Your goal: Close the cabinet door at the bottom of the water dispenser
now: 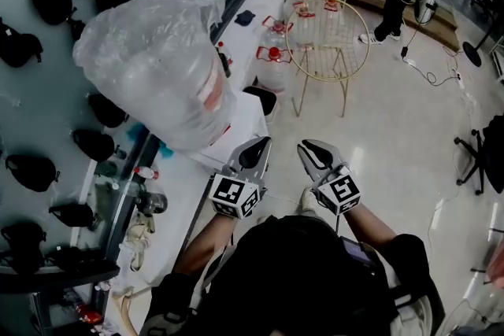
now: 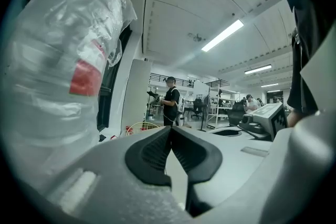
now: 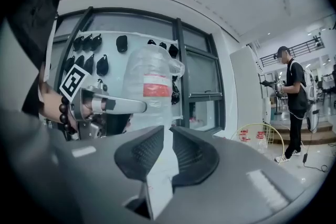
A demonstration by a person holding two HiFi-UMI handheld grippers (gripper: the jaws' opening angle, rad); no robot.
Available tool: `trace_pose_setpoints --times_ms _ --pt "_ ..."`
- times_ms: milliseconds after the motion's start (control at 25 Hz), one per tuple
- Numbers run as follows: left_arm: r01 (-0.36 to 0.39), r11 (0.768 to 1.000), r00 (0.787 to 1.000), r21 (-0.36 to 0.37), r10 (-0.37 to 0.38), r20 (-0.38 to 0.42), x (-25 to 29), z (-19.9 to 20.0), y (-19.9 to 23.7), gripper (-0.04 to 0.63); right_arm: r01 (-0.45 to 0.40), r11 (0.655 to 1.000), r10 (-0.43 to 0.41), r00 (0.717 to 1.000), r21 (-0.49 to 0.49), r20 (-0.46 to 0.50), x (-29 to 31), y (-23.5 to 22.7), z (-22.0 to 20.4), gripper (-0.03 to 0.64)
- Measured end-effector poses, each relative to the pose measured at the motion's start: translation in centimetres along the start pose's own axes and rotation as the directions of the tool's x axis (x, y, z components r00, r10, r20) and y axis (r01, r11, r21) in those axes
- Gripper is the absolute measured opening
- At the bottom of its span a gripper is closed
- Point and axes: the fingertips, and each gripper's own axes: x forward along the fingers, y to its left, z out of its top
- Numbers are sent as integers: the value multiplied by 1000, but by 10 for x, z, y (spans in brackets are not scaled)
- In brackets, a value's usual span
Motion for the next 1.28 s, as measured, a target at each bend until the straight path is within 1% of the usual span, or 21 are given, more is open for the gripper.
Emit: trace_pose_setpoints --times_ms 160,280,400,720,880,1000,1160,1280 --pt "-12 1000 1000 3 12 0 -2 2 8 8 -6 1000 6 1000 13 23 5 -5 7 50" --pt "-20 1000 1000 1 20 6 -2 8 13 6 4 1000 -4 999 -2 39 7 -11 15 5" --pt "-35 999 999 5 35 13 -1 11 20 8 -13 1000 14 999 -20 42 11 -10 19 5" --pt "-61 998 998 1 61 22 9 15 33 8 -38 999 38 998 3 52 22 -19 26 5" --pt "-61 998 998 0 61 23 9 16 35 6 -28 1000 28 999 2 46 24 -22 25 5" --pt "-57 998 998 21 57 17 8 18 35 6 -16 1000 16 999 2 39 25 -26 22 5" --pt "-54 998 998 24 53 26 8 20 38 8 -5 1000 4 999 15 37 26 -34 20 5" --pt "-54 998 998 45 53 27 10 20 41 8 -2 1000 1 999 23 34 31 -36 18 5"
